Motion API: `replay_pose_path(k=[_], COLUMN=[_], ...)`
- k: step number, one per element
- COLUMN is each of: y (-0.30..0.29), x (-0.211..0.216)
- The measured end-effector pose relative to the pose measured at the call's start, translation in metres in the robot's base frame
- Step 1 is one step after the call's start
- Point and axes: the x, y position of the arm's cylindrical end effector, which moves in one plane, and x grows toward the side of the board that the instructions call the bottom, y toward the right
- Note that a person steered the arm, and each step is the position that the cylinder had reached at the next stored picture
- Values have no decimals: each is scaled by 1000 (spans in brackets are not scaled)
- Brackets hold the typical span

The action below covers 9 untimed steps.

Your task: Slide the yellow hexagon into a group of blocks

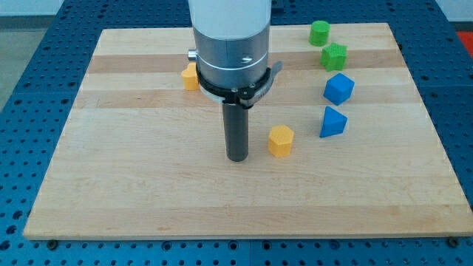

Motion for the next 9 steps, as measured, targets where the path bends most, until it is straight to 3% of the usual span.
replay_pose_path(k=[1,2,3,5,7,8,9], y=[32,82,78,28,81,88,50], x=[44,30,-13,-49,-52,-90,-102])
